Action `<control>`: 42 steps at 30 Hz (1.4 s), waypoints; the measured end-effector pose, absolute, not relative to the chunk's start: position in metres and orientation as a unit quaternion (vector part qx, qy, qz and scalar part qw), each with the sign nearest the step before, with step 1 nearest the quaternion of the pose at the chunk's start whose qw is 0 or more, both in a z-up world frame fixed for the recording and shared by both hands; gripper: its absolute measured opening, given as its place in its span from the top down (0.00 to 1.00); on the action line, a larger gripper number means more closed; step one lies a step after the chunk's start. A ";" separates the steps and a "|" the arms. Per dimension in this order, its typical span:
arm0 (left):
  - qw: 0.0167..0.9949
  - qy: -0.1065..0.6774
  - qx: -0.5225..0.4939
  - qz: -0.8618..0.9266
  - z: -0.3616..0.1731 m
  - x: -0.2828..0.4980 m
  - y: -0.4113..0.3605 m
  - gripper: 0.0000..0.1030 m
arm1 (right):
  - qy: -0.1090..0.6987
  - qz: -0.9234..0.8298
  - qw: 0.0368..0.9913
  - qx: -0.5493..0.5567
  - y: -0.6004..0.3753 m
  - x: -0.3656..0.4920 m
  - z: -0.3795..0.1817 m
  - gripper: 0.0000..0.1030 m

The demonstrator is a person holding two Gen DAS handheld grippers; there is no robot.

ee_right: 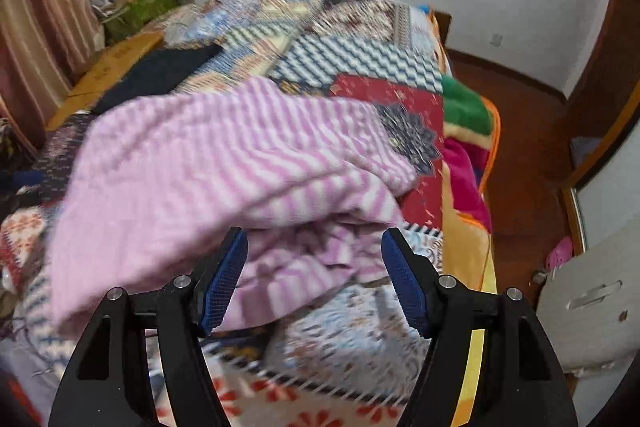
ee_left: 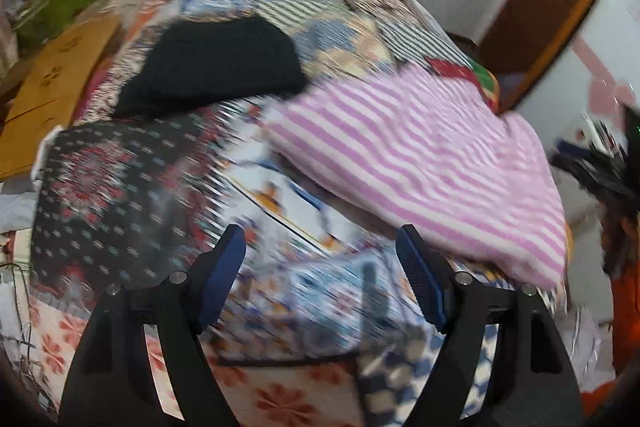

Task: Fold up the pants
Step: 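Open both grippers and move them over the folded cloth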

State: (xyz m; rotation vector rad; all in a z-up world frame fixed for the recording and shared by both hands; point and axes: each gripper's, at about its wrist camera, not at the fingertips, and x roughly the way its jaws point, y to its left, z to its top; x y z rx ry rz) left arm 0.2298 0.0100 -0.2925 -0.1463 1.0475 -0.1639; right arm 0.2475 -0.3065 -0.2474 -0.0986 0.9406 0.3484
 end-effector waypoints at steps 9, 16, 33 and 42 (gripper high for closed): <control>0.856 0.502 -0.087 -0.084 -0.298 0.307 0.046 0.25 | 0.420 0.247 0.872 -0.053 -0.230 0.229 -0.218 0.35; 0.839 0.540 -0.042 -0.054 -0.336 0.372 0.037 0.25 | 0.457 0.292 0.838 -0.054 -0.181 0.224 -0.256 0.35; 0.818 0.559 -0.011 -0.135 -0.341 0.306 -0.031 0.25 | 0.488 0.283 0.825 -0.031 -0.244 0.203 -0.282 0.36; 0.813 0.557 -0.008 -0.170 -0.328 0.269 -0.087 0.25 | 0.520 0.208 0.829 0.006 -0.321 0.180 -0.298 0.34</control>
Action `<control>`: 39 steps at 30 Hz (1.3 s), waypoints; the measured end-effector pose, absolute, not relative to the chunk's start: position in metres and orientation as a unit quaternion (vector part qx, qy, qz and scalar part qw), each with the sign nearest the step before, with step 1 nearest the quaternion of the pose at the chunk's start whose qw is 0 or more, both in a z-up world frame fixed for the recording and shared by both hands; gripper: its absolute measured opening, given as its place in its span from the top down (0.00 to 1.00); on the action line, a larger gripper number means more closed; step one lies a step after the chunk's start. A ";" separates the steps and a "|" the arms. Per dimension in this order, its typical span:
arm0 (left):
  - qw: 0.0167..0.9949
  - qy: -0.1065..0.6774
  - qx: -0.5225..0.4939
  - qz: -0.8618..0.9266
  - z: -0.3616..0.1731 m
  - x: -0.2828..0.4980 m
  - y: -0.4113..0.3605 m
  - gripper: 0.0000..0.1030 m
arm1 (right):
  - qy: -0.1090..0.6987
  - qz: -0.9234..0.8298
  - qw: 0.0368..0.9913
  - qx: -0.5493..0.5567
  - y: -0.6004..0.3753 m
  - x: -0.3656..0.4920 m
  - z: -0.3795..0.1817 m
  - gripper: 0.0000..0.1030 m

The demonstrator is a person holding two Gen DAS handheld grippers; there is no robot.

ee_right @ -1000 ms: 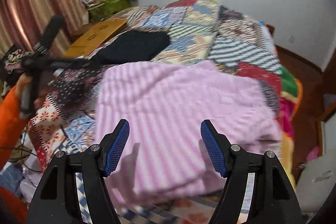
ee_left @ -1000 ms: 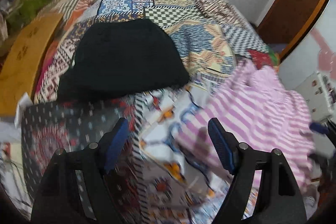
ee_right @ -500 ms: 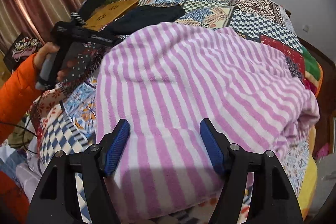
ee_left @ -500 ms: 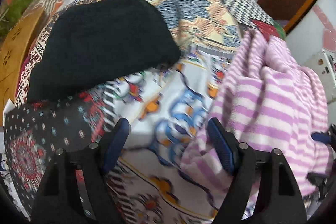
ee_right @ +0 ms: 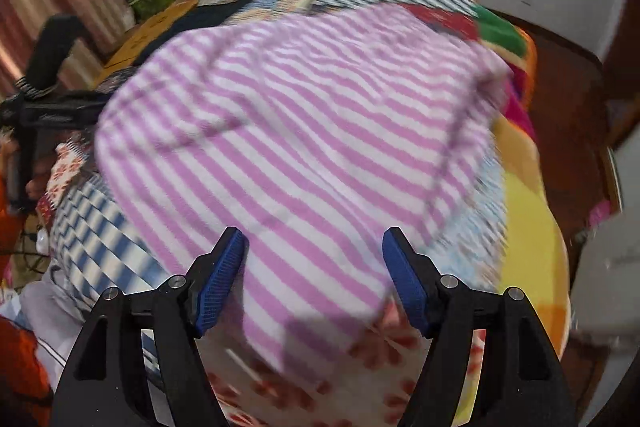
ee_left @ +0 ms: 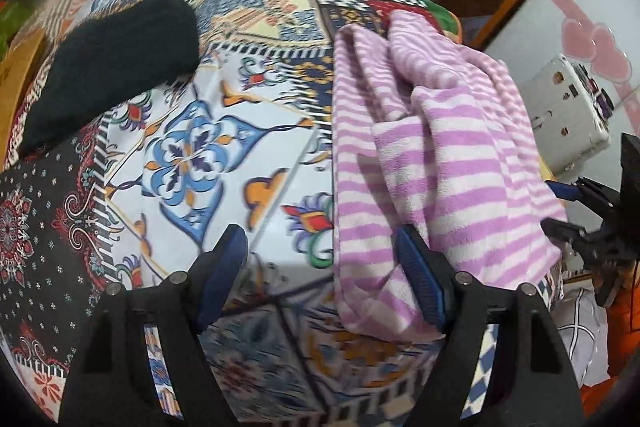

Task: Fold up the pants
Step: 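Open both grippers and move them over the folded cloth, then close both grippers on the folded striped cloth edge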

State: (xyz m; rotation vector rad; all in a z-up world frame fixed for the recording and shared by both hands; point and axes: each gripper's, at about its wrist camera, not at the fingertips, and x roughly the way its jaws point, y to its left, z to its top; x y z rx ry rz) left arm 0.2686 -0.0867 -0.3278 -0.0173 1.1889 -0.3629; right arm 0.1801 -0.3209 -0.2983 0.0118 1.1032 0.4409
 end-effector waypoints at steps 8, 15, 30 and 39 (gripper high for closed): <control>0.842 0.519 0.011 -0.146 -0.286 0.290 -0.090 0.25 | 0.504 0.175 0.844 0.061 -0.353 0.169 -0.280 0.32; 0.838 0.516 -0.002 -0.179 -0.279 0.331 -0.116 0.20 | 0.458 0.136 0.875 0.081 -0.371 0.196 -0.257 0.32; 0.742 0.619 -0.044 -0.255 -0.376 0.432 -0.178 0.19 | 0.513 0.129 0.835 0.151 -0.376 0.242 -0.322 0.31; 0.753 0.594 -0.053 -0.278 -0.367 0.425 -0.179 0.75 | 0.521 0.162 0.824 0.152 -0.367 0.255 -0.327 0.31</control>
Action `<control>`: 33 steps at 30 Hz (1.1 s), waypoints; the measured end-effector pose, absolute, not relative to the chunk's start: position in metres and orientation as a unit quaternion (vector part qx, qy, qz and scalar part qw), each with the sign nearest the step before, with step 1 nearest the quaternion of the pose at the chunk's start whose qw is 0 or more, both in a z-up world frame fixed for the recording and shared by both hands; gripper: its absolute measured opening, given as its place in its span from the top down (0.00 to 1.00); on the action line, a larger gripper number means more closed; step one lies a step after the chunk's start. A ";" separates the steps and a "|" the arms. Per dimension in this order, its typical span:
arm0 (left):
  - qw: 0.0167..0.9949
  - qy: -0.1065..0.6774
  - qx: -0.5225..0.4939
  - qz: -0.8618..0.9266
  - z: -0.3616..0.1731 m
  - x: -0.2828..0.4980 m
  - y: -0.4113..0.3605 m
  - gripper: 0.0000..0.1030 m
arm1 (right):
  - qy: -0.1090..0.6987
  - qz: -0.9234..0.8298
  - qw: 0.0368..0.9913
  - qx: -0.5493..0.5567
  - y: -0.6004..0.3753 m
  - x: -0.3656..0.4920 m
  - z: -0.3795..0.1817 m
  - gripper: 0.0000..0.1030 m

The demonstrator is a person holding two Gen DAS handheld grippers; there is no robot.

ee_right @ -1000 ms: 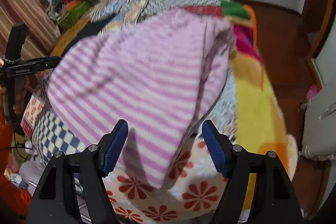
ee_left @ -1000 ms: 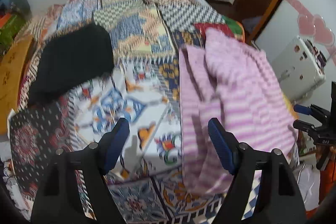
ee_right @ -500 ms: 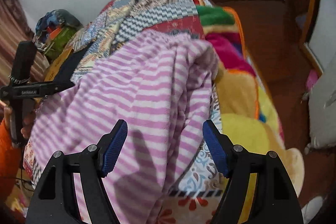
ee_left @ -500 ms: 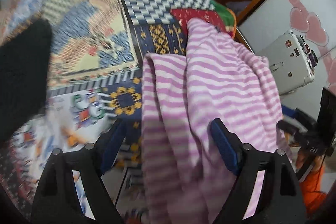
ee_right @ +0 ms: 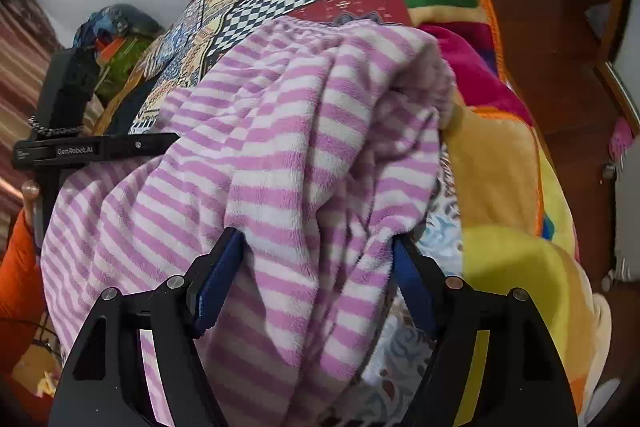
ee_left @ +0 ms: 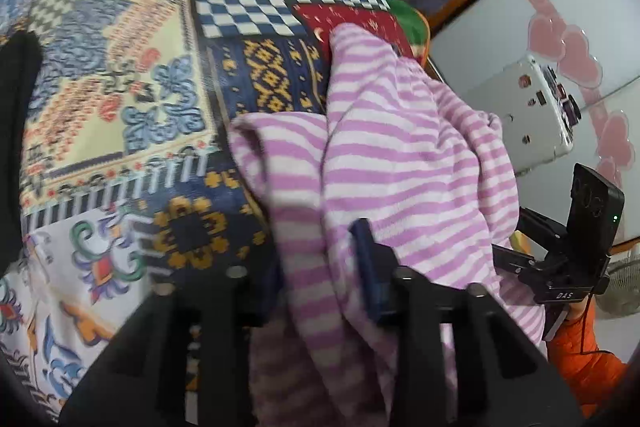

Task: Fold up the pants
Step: 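Close both grippers on the folded striped cloth edge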

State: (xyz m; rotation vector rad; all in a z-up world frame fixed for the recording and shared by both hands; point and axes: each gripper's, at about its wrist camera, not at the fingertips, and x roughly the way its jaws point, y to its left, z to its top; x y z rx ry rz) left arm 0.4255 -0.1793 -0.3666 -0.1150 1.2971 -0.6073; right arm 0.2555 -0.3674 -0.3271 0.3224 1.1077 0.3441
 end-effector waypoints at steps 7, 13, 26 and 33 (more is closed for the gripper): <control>0.781 0.575 -0.069 -0.233 -0.351 0.412 -0.128 0.89 | 0.513 0.187 0.828 0.123 -0.342 0.273 -0.322 0.37; 0.793 0.579 -0.084 -0.170 -0.346 0.398 -0.070 0.96 | 0.512 0.224 0.824 0.091 -0.307 0.291 -0.316 0.38; 0.805 0.561 -0.083 -0.176 -0.311 0.380 -0.066 0.31 | 0.515 0.211 0.826 0.090 -0.309 0.290 -0.308 0.38; 0.758 0.611 -0.099 -0.206 -0.338 0.379 -0.091 0.23 | 0.497 0.201 0.838 0.104 -0.325 0.272 -0.286 0.29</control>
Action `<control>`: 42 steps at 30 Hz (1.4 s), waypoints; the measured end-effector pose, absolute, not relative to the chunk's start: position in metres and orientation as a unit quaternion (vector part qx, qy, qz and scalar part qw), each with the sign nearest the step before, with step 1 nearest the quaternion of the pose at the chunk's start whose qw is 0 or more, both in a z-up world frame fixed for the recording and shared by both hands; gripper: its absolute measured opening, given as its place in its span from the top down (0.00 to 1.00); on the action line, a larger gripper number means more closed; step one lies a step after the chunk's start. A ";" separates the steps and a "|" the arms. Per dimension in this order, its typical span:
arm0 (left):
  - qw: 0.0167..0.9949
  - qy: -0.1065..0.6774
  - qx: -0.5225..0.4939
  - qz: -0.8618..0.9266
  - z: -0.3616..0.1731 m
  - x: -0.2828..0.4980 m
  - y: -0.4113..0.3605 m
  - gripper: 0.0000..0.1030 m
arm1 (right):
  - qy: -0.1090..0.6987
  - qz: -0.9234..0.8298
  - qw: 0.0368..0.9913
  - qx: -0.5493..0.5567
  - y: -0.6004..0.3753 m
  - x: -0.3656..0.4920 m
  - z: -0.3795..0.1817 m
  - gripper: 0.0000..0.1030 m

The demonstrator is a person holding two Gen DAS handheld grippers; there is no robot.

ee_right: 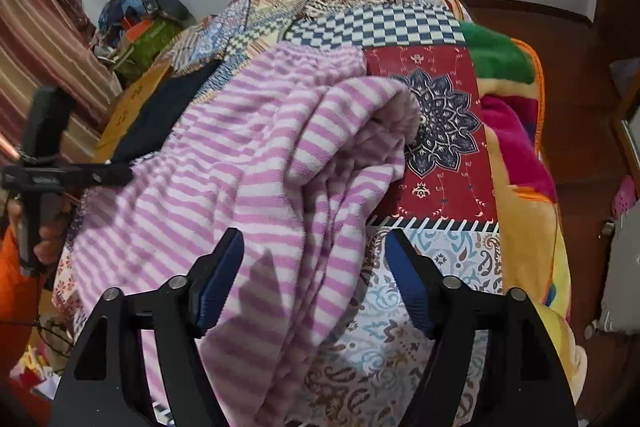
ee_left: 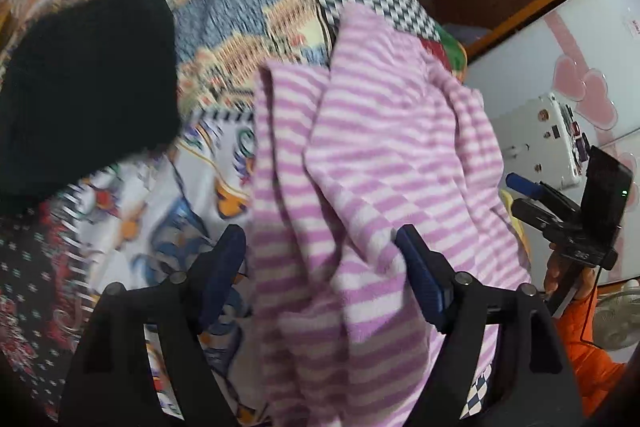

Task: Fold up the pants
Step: 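Close both grippers on the folded striped cloth edge, then lift the striped cloth with both grippers and fold it over itself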

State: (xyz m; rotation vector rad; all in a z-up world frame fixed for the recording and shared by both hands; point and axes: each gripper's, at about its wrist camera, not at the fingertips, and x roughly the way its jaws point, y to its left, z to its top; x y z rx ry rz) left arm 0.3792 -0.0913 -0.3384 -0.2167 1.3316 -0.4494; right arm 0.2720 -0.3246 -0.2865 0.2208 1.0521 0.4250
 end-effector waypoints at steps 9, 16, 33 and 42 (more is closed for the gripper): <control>0.734 0.634 -0.074 -0.231 -0.362 0.387 -0.117 0.02 | 0.539 0.236 0.803 0.100 -0.299 0.270 -0.321 0.25; 0.727 0.637 -0.068 -0.248 -0.369 0.405 -0.133 0.01 | 0.542 0.235 0.795 0.137 -0.309 0.282 -0.330 0.19; 0.724 0.626 -0.083 -0.278 -0.378 0.423 -0.156 0.13 | 0.550 0.282 0.770 0.158 -0.295 0.305 -0.345 0.09; 0.736 0.602 -0.098 -0.293 -0.362 0.419 -0.150 0.59 | 0.534 0.292 0.780 0.147 -0.288 0.307 -0.321 0.52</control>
